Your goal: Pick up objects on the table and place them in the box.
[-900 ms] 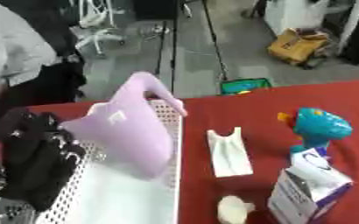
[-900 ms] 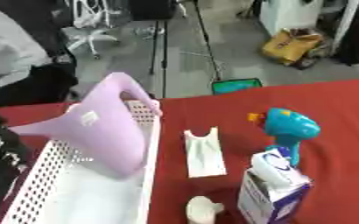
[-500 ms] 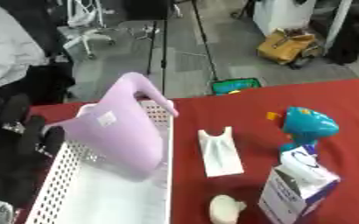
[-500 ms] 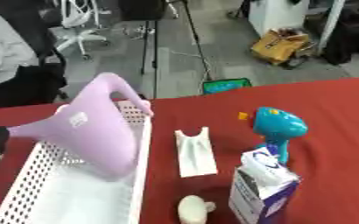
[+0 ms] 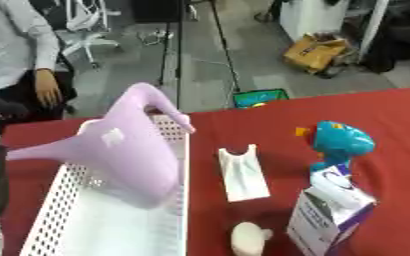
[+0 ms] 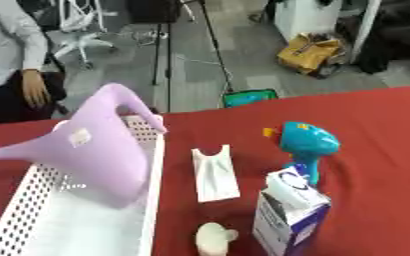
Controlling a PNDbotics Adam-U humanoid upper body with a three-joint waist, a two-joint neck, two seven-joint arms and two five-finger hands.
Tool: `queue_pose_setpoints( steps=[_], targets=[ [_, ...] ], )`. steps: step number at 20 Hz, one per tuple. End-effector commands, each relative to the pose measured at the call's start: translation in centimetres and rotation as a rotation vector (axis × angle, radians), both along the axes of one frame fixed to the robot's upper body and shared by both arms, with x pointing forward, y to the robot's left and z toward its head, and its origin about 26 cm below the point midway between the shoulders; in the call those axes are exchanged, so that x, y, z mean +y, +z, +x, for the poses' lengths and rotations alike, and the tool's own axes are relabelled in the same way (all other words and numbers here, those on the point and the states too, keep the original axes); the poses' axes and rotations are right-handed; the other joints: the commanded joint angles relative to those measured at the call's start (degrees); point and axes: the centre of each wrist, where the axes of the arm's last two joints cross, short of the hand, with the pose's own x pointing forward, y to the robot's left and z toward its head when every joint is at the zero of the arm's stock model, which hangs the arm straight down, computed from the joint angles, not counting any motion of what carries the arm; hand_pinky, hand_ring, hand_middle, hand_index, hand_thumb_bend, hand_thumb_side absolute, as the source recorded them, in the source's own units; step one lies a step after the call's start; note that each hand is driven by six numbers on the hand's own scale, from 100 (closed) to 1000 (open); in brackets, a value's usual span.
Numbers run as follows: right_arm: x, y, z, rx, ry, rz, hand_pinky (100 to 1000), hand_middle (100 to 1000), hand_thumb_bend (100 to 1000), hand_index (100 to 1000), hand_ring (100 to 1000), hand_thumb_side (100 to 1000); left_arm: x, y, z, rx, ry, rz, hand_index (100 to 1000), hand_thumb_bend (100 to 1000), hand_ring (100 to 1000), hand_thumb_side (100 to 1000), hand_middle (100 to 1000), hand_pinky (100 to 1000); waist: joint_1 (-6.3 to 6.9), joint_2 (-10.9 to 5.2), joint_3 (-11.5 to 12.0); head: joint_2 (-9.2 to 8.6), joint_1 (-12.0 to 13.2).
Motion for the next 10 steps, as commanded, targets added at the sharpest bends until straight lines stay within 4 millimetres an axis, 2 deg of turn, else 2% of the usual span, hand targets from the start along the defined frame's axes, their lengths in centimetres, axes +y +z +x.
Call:
queue_pose_setpoints(
  steps=[1, 5, 10],
  targets=[
    [0.07, 0.92, -0.34, -0.017, -0.005, -0.040, 652, 646, 100, 702, 636, 714, -0.05, 0.96, -0.34, -0.078, 0.076, -0.002, 940, 110, 879, 965, 906, 883, -0.35, -0.98, -0.06, 0.12, 0.19],
    [0.19, 0.72, -0.30, 0.000, 0.004, -0.049, 686, 678, 100, 731, 671, 778, -0.20, 0.94, -0.34, -0.107, 0.125, -0.014, 962, 114, 929, 974, 944, 949, -0.46, -0.91, 0.07, 0.56, 0.86],
    [0.33, 0.73, -0.24, 0.011, 0.012, -0.064, 707, 699, 100, 750, 696, 812, -0.45, 0.97, -0.33, -0.119, 0.150, -0.023, 966, 117, 939, 977, 949, 927, -0.61, -0.87, 0.31, 0.94, 1.59]
  ],
)
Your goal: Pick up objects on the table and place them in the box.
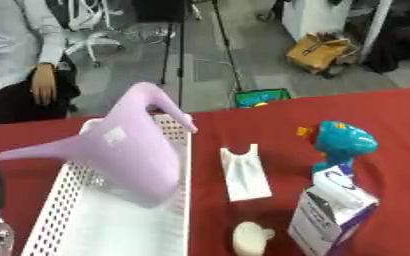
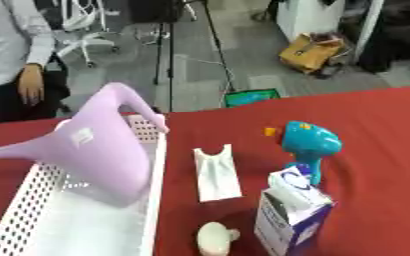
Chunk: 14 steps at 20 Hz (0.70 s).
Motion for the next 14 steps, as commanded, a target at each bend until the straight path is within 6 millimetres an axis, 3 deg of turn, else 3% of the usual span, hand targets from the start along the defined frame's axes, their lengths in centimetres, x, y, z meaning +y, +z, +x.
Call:
queue_pose_setpoints(
  steps=[1, 9, 14],
  targets=[
    [0.0, 1.3, -0.3, -0.018, 0.003, -0.048, 726, 721, 100, 768, 723, 842, 0.0, 1.0, -0.3, -0.041, 0.015, 0.018, 964, 115, 937, 976, 946, 926, -0.54, -0.86, 0.14, 0.45, 0.42],
    [0.5, 0.7, -0.2, 0.044, 0.046, -0.074, 791, 810, 100, 844, 828, 953, -0.2, 1.0, -0.3, -0.043, 0.017, 0.021, 957, 110, 933, 972, 940, 917, -1.04, -0.78, 0.48, 0.30, 0.09],
    [1.5, -0.5, 0.0, 0.248, 0.100, -0.079, 840, 853, 100, 878, 888, 1000, -0.3, 1.0, -0.3, -0.036, 0.015, 0.040, 952, 103, 929, 969, 933, 916, -1.79, -0.75, 0.71, 0.56, -1.14]
  ],
)
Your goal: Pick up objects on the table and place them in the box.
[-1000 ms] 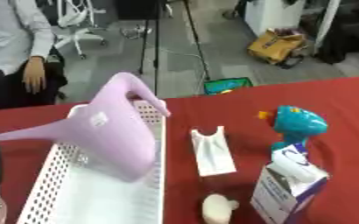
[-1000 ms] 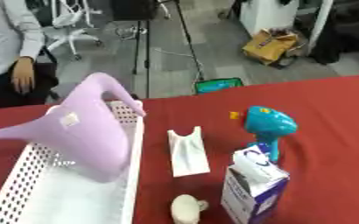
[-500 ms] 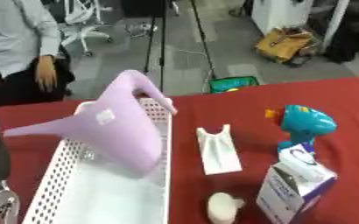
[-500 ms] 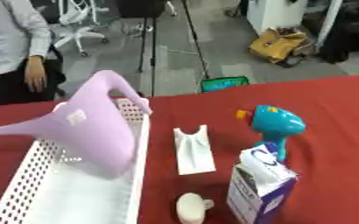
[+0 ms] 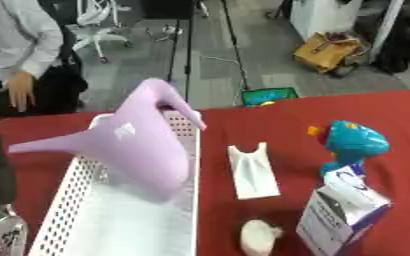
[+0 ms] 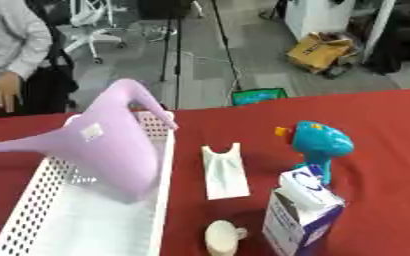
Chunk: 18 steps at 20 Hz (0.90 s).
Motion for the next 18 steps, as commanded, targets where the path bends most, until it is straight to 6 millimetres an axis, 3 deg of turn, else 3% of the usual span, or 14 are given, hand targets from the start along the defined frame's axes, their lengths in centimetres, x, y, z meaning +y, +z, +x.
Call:
queue_pose_setpoints(
  steps=[1, 6, 15, 16, 18],
  targets=[
    [0.5, 1.3, -0.1, 0.107, 0.028, -0.033, 840, 853, 100, 878, 888, 1000, 0.1, 0.9, -0.4, -0.030, 0.004, 0.034, 952, 103, 929, 969, 933, 916, -0.50, -0.81, 0.09, 0.54, -0.60],
    [0.8, 2.3, -0.1, 0.569, 0.055, -0.111, 872, 869, 100, 894, 914, 1000, 0.2, 0.9, -0.4, -0.024, 0.004, 0.061, 941, 100, 923, 959, 924, 905, -1.26, -0.89, 0.16, 1.09, -0.79],
    [1.3, 4.4, -0.1, 1.029, 0.035, -0.232, 900, 871, 139, 943, 915, 1000, 0.2, 0.8, -0.4, -0.015, 0.001, 0.099, 919, 100, 912, 945, 902, 893, -2.20, -1.04, 0.38, 1.49, -1.07],
    [1.4, 4.5, -0.1, 1.070, 0.034, -0.242, 905, 889, 159, 992, 925, 1000, 0.2, 0.8, -0.4, -0.014, 0.001, 0.103, 913, 100, 910, 941, 897, 890, -2.33, -1.06, 0.40, 1.51, -1.30],
    [1.6, 4.7, 0.0, 1.144, 0.038, -0.254, 914, 921, 157, 1000, 946, 1000, 0.2, 0.8, -0.4, -0.014, 0.000, 0.110, 908, 100, 909, 939, 894, 888, -2.53, -1.12, 0.44, 1.53, -1.82]
  ],
)
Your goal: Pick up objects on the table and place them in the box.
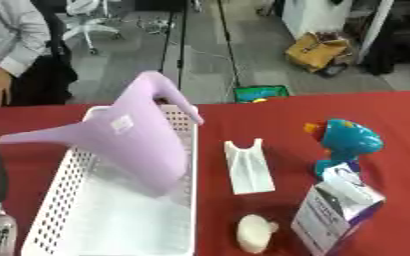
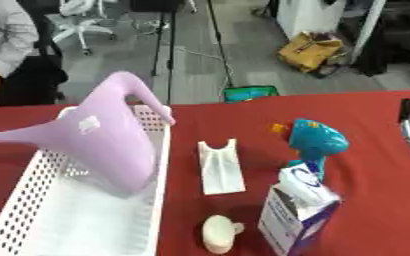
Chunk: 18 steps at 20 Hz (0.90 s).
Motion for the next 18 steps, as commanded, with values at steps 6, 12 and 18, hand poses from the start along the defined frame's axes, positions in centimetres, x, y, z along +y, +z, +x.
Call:
queue_pose_setpoints(
  steps=[6, 12, 18],
  targets=[
    [1.0, 2.0, -0.1, 0.236, -0.002, -0.084, 939, 972, 176, 1000, 982, 998, 0.0, 0.6, -0.4, -0.023, -0.004, 0.047, 892, 100, 903, 927, 882, 875, -0.80, -1.32, 0.57, 0.26, -2.56],
    [1.8, 2.8, 0.1, 0.407, -0.004, -0.131, 942, 949, 265, 1000, 980, 894, -0.1, 0.6, -0.4, -0.021, -0.013, 0.069, 870, 100, 892, 914, 860, 860, -1.02, -1.53, 1.04, 0.32, -3.96],
    [2.5, 3.1, 0.2, 0.503, 0.014, -0.142, 934, 934, 367, 1000, 971, 831, -0.2, 0.5, -0.4, -0.022, -0.021, 0.100, 847, 100, 886, 893, 846, 851, -1.12, -1.66, 1.38, 0.38, -5.10]
  ],
)
